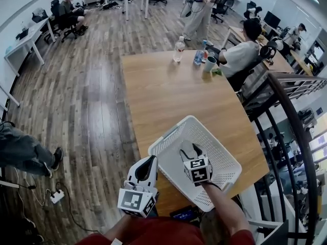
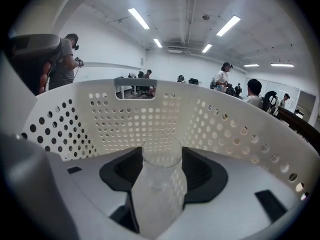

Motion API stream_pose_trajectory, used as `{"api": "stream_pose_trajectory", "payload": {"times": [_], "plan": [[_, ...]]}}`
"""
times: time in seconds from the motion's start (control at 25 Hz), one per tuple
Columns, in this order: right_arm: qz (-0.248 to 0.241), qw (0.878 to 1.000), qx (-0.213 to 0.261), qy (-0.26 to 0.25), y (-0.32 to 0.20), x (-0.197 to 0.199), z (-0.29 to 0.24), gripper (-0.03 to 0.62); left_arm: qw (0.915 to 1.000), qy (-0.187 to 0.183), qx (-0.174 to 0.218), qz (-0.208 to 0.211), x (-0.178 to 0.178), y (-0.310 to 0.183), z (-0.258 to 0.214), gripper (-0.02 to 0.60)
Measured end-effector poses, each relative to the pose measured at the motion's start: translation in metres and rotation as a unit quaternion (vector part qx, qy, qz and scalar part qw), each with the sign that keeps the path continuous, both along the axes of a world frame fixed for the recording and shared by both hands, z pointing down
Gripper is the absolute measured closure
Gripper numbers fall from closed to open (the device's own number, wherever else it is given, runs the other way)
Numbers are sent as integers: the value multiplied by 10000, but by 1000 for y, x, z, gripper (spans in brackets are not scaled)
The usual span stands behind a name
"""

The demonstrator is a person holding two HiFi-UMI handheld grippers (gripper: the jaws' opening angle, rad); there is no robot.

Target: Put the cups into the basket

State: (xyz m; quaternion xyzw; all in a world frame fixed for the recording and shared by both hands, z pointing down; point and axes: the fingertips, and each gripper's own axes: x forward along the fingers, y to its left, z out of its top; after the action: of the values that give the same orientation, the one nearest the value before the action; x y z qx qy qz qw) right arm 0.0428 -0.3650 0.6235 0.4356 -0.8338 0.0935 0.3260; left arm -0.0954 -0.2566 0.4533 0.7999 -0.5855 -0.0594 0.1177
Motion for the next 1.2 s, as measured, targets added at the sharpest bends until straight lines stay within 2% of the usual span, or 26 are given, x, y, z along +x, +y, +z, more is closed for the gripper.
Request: {"api": "stream_pose_trajectory", "payload": {"times": [0.16, 0.4, 1.2], "plan": [[7, 10000, 14, -29, -2, 1, 0, 342, 10000, 4, -27, 7, 2, -2, 2, 575], [84, 9988, 198, -440, -3, -1, -15, 341, 10000, 14, -33, 9, 1, -1, 1, 574], [335, 9971, 169, -657, -12, 6, -26, 327, 9999, -35, 55, 90, 5, -2, -6, 575]]}}
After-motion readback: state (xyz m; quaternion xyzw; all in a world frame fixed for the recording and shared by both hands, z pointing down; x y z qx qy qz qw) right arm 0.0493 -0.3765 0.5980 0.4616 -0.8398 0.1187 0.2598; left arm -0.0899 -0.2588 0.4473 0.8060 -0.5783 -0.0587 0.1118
